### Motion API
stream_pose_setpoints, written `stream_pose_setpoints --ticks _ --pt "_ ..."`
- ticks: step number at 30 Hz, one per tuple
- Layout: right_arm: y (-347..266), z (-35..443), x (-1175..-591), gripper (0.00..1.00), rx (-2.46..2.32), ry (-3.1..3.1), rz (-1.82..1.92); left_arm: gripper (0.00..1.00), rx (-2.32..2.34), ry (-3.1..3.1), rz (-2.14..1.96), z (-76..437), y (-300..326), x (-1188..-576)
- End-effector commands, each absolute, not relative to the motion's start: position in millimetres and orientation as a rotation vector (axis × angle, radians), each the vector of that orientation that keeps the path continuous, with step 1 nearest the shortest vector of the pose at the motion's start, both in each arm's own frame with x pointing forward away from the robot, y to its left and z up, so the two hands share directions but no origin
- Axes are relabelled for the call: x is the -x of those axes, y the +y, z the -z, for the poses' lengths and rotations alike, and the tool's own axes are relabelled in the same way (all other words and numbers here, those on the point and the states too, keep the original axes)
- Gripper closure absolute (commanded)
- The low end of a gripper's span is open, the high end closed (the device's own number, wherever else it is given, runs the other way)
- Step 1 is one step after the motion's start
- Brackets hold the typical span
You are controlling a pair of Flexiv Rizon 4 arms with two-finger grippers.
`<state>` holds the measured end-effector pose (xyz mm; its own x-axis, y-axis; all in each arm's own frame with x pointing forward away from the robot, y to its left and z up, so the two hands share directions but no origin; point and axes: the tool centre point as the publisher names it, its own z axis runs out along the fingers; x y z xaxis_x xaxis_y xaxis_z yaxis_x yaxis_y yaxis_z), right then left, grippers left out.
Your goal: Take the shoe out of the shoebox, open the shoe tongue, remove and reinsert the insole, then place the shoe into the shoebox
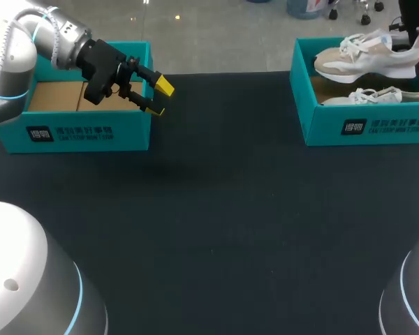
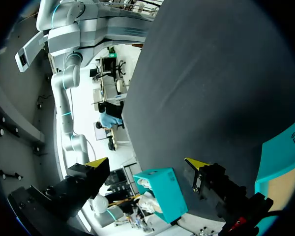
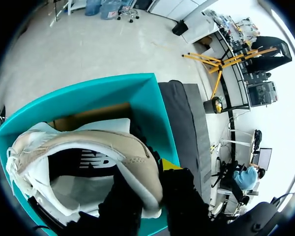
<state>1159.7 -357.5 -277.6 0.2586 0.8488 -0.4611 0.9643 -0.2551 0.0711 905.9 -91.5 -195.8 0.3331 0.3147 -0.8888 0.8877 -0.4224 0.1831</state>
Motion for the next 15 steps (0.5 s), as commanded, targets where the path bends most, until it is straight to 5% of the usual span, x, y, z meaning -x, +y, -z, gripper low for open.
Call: stream_pose_setpoints --ticks 1,15 --pt "-361.1 295.9 -1172.5 1.0 -2.207 1.647 0.508 0.0 -1.913 1.055 1.058 195.7 -90.9 -905.8" --pt "-368.2 330.4 -1179.5 1.0 -2.215 1.638 0.506 0.0 -1.913 1.055 1.058 195.7 -90.9 -905.8"
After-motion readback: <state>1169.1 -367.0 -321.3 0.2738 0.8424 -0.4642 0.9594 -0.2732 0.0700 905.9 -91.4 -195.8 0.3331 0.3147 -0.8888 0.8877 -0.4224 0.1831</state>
